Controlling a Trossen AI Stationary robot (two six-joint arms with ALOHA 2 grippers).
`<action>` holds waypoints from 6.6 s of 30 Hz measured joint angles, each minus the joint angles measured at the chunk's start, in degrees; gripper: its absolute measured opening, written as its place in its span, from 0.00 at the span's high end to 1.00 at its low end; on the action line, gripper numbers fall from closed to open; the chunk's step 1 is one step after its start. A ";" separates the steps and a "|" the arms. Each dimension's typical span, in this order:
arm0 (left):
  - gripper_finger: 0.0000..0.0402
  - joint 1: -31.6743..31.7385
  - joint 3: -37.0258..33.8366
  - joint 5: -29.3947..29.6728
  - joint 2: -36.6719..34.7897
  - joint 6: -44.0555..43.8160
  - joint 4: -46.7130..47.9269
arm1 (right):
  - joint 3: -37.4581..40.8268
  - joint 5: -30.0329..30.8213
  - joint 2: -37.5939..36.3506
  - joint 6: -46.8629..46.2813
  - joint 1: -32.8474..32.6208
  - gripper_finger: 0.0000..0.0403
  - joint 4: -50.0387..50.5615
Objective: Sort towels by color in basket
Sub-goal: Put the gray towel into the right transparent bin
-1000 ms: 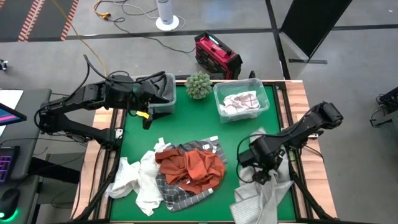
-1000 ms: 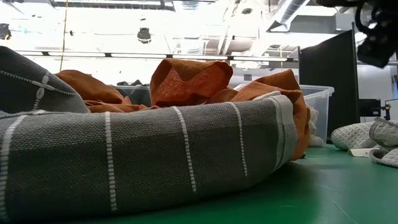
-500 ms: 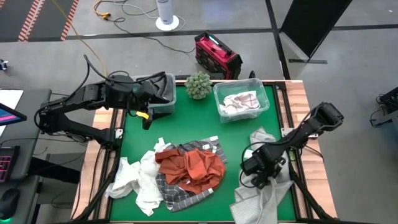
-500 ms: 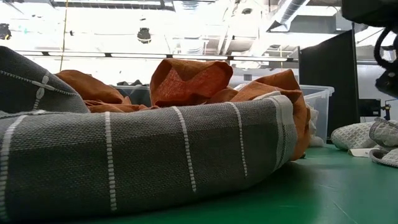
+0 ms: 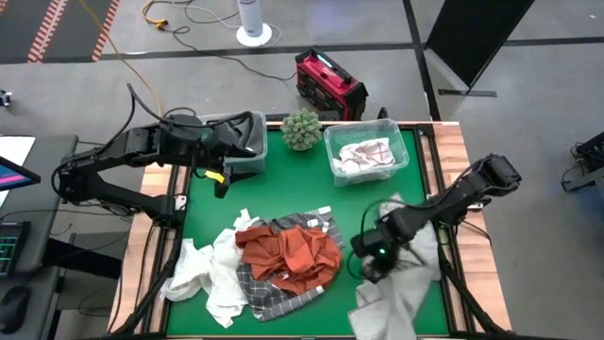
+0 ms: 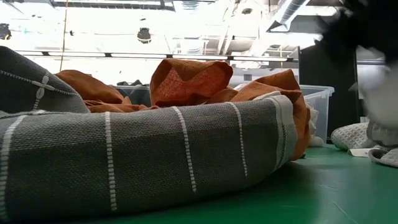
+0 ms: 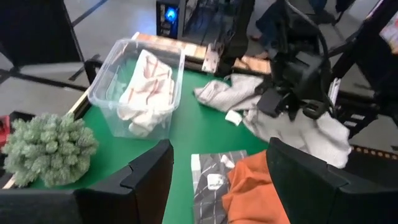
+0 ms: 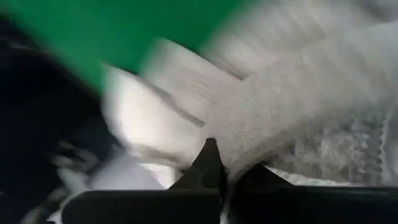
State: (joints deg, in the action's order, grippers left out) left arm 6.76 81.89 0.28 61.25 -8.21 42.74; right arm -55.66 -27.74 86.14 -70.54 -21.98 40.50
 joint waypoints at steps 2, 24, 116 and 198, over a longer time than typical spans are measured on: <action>0.39 0.00 0.00 -0.01 -0.75 -0.02 -0.29 | -2.61 3.58 -1.70 2.40 2.51 0.95 -3.14; 0.39 0.02 0.00 3.00 -5.20 -1.66 -3.18 | -30.20 22.15 -25.47 50.77 32.10 0.95 -29.34; 0.39 0.02 0.00 5.20 -5.43 -2.97 -0.12 | 2.98 27.75 -1.04 30.92 22.03 0.28 30.56; 0.39 0.04 0.00 11.18 -8.01 -4.24 2.88 | -33.59 35.83 7.99 53.32 47.60 0.94 21.37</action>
State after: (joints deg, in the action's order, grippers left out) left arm 6.81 81.89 11.46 53.23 -12.45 45.63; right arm -89.25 8.09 94.14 -17.22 25.62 61.87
